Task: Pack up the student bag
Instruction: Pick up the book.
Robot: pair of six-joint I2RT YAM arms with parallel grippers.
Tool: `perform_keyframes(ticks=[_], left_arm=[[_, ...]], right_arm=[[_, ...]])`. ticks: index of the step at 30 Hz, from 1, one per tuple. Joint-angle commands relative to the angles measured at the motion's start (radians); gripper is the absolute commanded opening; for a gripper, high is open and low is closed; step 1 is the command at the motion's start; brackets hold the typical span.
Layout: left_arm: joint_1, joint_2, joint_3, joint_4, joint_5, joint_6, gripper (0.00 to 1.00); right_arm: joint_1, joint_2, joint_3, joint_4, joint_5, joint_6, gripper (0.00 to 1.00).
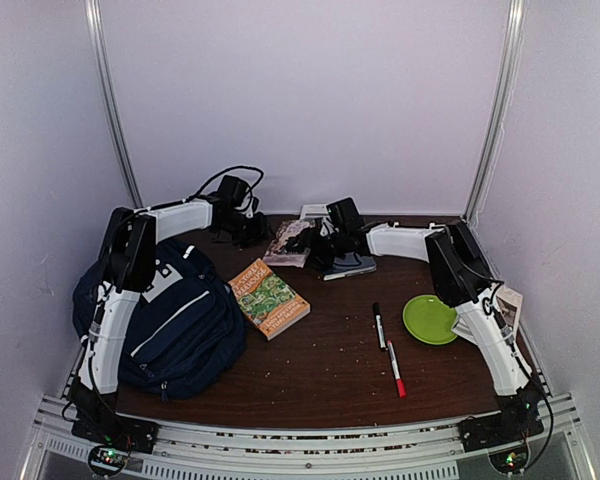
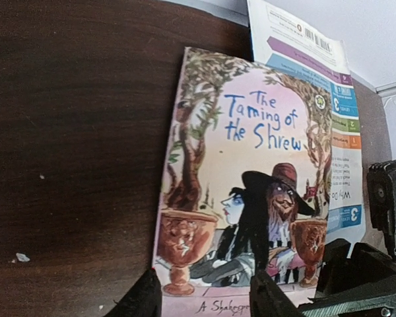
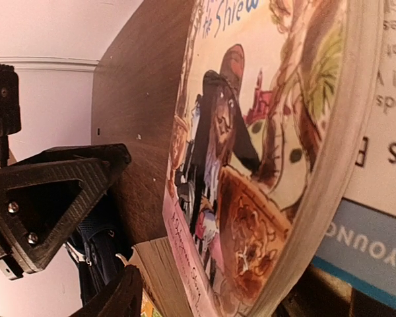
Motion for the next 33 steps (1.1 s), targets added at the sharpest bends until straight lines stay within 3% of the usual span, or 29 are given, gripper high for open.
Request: perform_keyframes(ticks=[1, 10, 13, 16, 19, 26, 33], left_arm=[[0.012, 0.043, 0.063, -0.019, 0.06, -0.002, 0.45], [0.012, 0.068, 0.071, -0.029, 0.068, 0.0, 0.4], [0.013, 0.075, 0.07, -0.031, 0.074, 0.001, 0.38], [0.013, 0.074, 0.069, -0.034, 0.073, 0.005, 0.38], [0.012, 0.074, 0.069, -0.039, 0.072, 0.008, 0.38], [0.012, 0.075, 0.057, -0.034, 0.073, 0.011, 0.37], [0.013, 0.054, 0.041, -0.027, 0.065, 0.017, 0.37]], right_arm=[[-0.004, 0.033, 0.027, 0.125, -0.065, 0.056, 0.64], [-0.023, 0.033, -0.07, 0.389, -0.138, 0.187, 0.4], [-0.026, 0.038, -0.036, 0.376, -0.122, 0.179, 0.42], [-0.028, 0.061, 0.039, 0.3, -0.094, 0.153, 0.53], [-0.028, 0.084, 0.078, 0.275, -0.068, 0.15, 0.52], [-0.027, 0.105, 0.101, 0.259, -0.046, 0.143, 0.22], [-0.026, 0.093, 0.118, 0.223, -0.041, 0.091, 0.04]])
